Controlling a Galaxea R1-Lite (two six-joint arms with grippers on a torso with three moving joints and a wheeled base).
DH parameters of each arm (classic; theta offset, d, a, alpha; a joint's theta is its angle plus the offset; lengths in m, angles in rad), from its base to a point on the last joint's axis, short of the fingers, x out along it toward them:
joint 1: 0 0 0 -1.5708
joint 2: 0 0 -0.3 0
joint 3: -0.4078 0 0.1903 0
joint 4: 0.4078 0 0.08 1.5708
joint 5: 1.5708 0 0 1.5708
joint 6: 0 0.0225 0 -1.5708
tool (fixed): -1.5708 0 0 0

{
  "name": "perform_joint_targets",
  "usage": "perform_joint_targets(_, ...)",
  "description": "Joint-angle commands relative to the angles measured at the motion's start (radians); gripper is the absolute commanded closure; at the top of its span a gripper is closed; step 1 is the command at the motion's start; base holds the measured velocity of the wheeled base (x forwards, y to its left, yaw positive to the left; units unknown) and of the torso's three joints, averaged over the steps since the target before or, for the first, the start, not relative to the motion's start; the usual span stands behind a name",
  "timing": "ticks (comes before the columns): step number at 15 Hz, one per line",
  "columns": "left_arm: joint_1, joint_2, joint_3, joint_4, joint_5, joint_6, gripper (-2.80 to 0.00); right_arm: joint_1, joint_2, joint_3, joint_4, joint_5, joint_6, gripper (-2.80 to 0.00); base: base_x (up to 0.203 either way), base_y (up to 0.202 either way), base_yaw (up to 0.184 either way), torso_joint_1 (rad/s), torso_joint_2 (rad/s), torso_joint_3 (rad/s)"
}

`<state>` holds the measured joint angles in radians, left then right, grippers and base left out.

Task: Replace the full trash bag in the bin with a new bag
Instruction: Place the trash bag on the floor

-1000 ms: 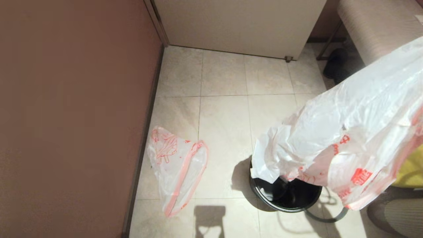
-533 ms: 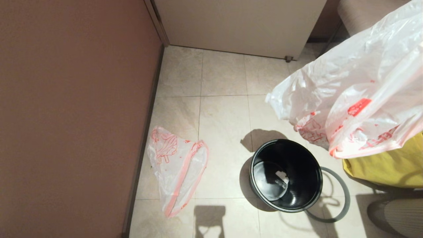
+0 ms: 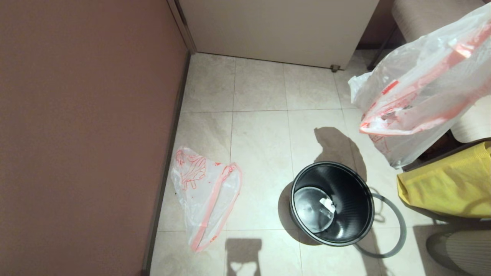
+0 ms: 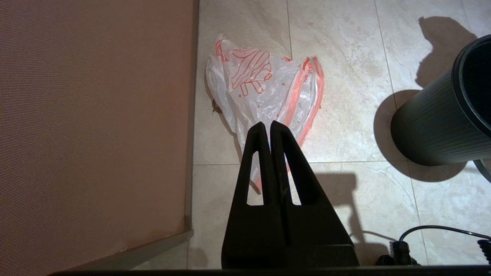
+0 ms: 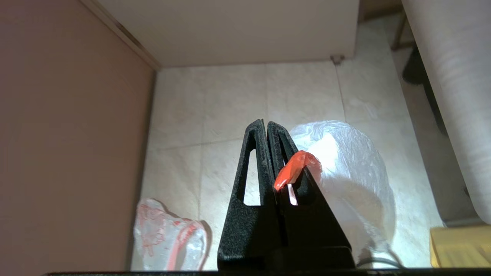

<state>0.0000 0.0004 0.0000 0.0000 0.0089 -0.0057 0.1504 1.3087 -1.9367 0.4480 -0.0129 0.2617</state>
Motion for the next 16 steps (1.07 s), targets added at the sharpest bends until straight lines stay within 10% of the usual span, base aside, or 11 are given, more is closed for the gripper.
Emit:
perform_joint_targets(1, 0.0, 0.0, 0.0, 0.0, 0.0, 0.0, 0.0, -0.038, 0.095, 0.027, -0.019, 0.007, 0.002, 0.0, 0.0, 0.0, 0.0, 0.0, 0.0, 0.0)
perform_joint_targets(7, 0.0, 0.0, 0.0, 0.0, 0.0, 0.0, 0.0, -0.219, 0.471, 0.112, -0.31, 0.113, -0.039, 0.0, 0.0, 0.0, 0.0, 0.0, 0.0, 0.0)
perform_joint_targets(15, 0.0, 0.0, 0.0, 0.0, 0.0, 0.0, 0.0, -0.252, 0.681, 0.243, -0.495, 0.095, -0.188, 0.0, 0.0, 0.0, 0.0, 0.0, 0.0, 0.0)
perform_joint_targets(16, 0.0, 0.0, 0.0, 0.0, 0.0, 0.0, 0.0, -0.244, 0.676, 0.263, -0.476, 0.094, -0.198, -2.8, 0.0, 0.0, 0.0, 0.0, 0.0, 0.0)
